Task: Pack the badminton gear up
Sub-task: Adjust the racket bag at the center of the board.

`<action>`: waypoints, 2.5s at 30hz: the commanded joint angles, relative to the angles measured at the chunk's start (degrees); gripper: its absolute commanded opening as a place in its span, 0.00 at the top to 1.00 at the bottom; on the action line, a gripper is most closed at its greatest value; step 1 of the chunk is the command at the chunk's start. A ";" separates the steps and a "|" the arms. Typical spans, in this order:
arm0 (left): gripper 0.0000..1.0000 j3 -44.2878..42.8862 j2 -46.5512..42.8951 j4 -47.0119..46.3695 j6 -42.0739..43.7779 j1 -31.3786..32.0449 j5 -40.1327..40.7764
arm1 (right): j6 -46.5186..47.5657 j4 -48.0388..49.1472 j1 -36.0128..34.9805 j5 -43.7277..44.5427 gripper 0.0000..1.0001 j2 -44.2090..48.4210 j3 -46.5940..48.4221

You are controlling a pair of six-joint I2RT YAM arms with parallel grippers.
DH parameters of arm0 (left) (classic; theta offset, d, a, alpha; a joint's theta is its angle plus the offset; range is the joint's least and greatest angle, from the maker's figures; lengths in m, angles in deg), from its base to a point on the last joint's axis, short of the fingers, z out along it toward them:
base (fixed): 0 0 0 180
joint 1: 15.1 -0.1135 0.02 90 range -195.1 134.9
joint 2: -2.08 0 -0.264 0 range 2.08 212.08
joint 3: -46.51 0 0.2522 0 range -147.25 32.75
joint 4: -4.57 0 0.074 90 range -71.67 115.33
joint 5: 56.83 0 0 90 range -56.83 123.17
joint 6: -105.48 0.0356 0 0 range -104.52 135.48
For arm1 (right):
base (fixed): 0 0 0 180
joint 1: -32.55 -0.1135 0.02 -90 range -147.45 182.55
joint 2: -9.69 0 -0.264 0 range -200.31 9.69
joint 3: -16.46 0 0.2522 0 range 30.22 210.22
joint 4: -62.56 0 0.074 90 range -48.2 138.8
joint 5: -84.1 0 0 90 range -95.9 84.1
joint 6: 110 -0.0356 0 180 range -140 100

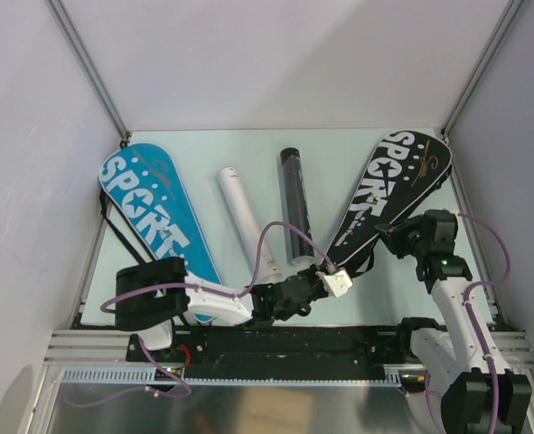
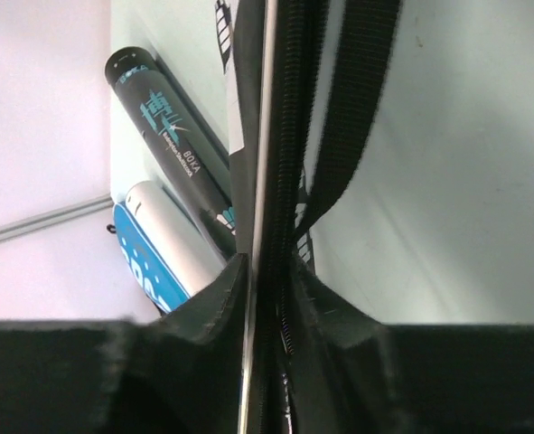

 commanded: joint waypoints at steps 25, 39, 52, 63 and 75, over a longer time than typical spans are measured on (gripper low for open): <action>1.00 3.30 -24.31 16.76 -35.86 -15.54 -17.06 | 34.65 4.55 18.35 -9.81 0.41 -8.59 20.02; 1.00 2.48 -33.47 30.45 -40.65 -22.50 -25.97 | 44.34 24.63 27.30 -12.34 0.51 -28.70 27.66; 1.00 -0.27 -37.88 38.45 -43.85 -29.24 -38.42 | 43.73 33.09 28.39 -22.92 0.53 -46.06 35.57; 1.00 -1.21 -37.75 39.28 -43.90 -31.70 -40.12 | 32.78 35.58 23.75 -32.00 0.34 -56.34 36.06; 1.00 -2.50 -36.31 39.29 -44.74 -32.89 -39.93 | 28.39 34.57 21.43 -27.22 0.38 -48.13 24.01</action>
